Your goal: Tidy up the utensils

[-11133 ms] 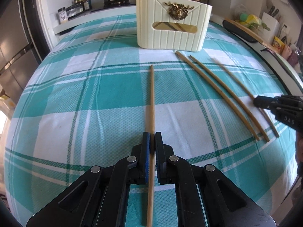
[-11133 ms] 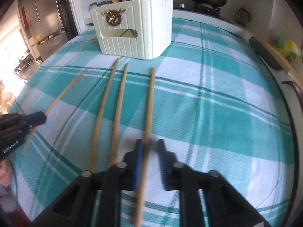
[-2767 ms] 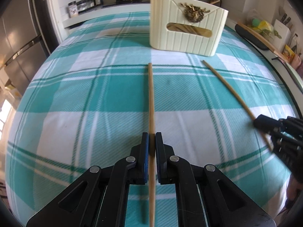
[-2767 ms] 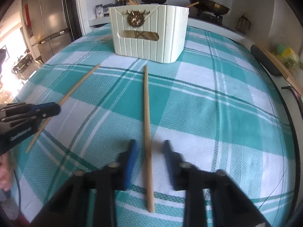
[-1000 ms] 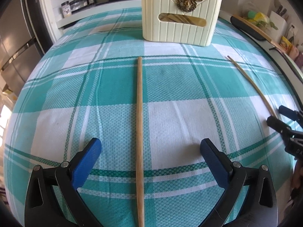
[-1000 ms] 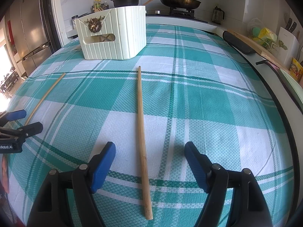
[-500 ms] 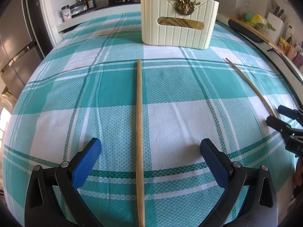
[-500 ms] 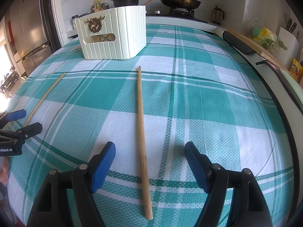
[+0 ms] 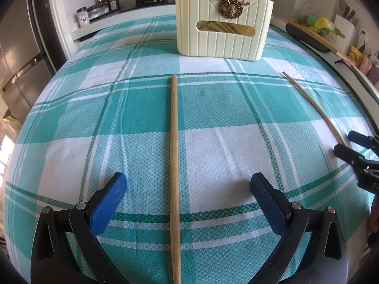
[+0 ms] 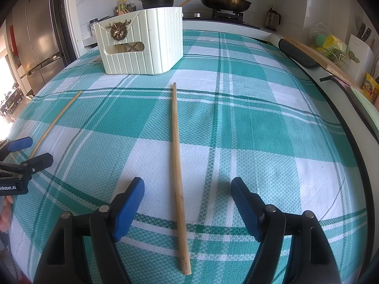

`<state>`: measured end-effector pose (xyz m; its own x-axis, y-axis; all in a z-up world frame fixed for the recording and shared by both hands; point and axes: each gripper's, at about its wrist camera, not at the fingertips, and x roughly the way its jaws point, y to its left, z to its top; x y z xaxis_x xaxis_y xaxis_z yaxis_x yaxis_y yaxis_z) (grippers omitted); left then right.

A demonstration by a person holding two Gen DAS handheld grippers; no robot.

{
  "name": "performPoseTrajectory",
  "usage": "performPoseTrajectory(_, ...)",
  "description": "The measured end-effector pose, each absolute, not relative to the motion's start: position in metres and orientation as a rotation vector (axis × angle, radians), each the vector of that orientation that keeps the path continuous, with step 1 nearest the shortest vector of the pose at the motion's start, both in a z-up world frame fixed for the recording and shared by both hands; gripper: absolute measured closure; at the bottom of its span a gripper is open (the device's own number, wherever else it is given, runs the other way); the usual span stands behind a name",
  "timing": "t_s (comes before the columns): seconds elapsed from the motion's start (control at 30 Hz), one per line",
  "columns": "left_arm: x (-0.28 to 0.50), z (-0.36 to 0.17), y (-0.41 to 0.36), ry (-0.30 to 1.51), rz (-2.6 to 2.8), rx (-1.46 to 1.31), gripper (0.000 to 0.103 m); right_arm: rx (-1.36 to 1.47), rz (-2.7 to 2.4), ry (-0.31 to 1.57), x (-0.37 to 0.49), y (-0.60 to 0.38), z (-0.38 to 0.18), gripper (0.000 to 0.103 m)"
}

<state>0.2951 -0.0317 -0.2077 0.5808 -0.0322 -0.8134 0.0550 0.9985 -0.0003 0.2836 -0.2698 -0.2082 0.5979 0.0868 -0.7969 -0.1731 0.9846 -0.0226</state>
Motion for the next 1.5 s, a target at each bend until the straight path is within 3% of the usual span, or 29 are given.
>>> performPoseTrajectory(0.33, 0.293, -0.204, -0.029, 0.969, -0.079, 0.005, 0.001, -0.097, 0.157, 0.920, 0.285, -0.270, -0.208, 0.024)
performPoseTrajectory(0.57, 0.297, -0.171, 0.005, 0.932, -0.132, -0.092, 0.001, -0.127, 0.188, 0.988, 0.286, -0.269, -0.205, 0.024)
performPoseTrajectory(0.97, 0.374, -0.185, 0.007, 1.108, -0.210, -0.011, 0.004, -0.197, 0.321, 1.166, 0.343, -0.259, -0.182, 0.026)
performPoseTrajectory(1.03, 0.383, -0.190, 0.004, 1.131, -0.196, 0.012, 0.016, -0.191, 0.318, 1.182, 0.358, -0.255, -0.184, 0.026)
performPoseTrajectory(1.17, 0.398, -0.196, -0.002, 1.165, -0.174, 0.063, 0.025, -0.214, 0.325, 1.204, 0.389, -0.239, -0.193, 0.034)
performPoseTrajectory(1.23, 0.402, -0.196, -0.008, 1.161, -0.163, 0.109, 0.037, -0.206, 0.320, 1.214, 0.405, -0.233, -0.200, 0.039)
performPoseTrajectory(1.27, 0.402, -0.195, -0.011, 1.152, -0.173, 0.116, 0.042, -0.205, 0.305, 1.206, 0.411, -0.231, -0.201, 0.047)
performPoseTrajectory(1.3, 0.403, -0.194, -0.013, 1.145, -0.186, 0.111, 0.058, -0.213, 0.285, 1.176, 0.418, -0.229, -0.201, 0.065)
performPoseTrajectory(1.33, 0.404, -0.192, -0.015, 1.137, -0.189, 0.111, 0.077, -0.215, 0.281, 1.166, 0.423, -0.227, -0.200, 0.074)
performPoseTrajectory(1.37, 0.405, -0.192, -0.016, 1.132, -0.194, 0.108, 0.088, -0.211, 0.276, 1.164, 0.427, -0.226, -0.200, 0.095)
performPoseTrajectory(1.4, 0.406, -0.191, -0.017, 1.130, -0.198, 0.102, 0.096, -0.193, 0.267, 1.166, 0.432, -0.227, -0.200, 0.097)
performPoseTrajectory(1.5, 0.404, -0.184, -0.016, 1.101, -0.200, 0.069, 0.098, -0.136, 0.265, 1.136, 0.433, -0.232, -0.192, 0.097)
